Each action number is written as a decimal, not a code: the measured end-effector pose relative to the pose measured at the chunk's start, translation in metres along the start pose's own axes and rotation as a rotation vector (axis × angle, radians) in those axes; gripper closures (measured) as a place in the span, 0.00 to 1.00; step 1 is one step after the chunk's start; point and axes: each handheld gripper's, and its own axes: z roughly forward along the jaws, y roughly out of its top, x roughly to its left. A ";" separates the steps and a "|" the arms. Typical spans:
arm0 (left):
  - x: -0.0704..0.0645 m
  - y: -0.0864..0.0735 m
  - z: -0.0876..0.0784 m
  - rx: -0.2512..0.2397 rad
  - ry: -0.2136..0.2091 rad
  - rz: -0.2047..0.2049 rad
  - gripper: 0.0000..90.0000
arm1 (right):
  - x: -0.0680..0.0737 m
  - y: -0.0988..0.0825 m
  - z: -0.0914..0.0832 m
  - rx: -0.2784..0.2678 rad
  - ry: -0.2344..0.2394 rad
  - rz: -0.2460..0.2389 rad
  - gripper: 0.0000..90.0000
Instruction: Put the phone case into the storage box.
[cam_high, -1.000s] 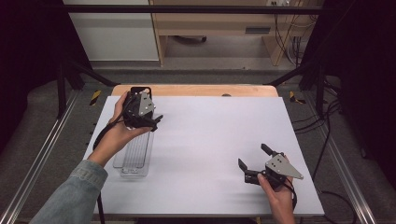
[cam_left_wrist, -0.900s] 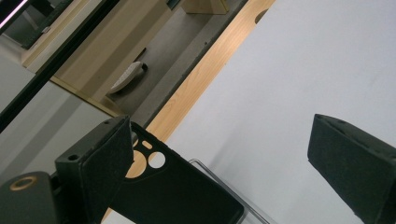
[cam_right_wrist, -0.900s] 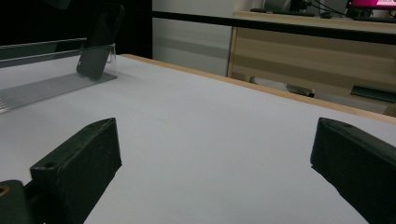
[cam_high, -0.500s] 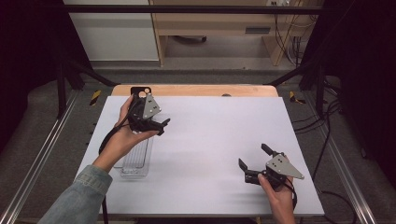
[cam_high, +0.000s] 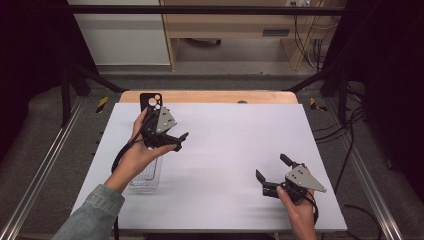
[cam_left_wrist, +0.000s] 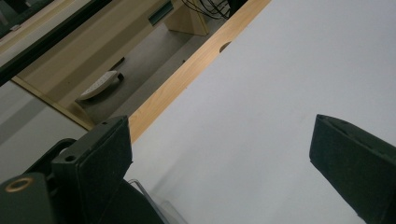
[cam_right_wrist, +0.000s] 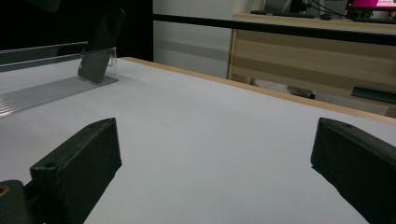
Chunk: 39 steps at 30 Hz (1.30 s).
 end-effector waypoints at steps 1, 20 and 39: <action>-0.001 0.000 0.000 0.001 -0.001 0.002 0.06 | 0.000 0.000 0.000 0.000 0.000 -0.001 0.02; -0.035 0.007 -0.003 -0.042 -0.040 0.000 0.06 | -0.001 0.000 -0.001 -0.001 0.001 0.007 0.02; -0.067 0.005 -0.003 -0.071 -0.076 -0.015 0.06 | -0.001 0.001 -0.001 -0.003 0.006 0.012 0.02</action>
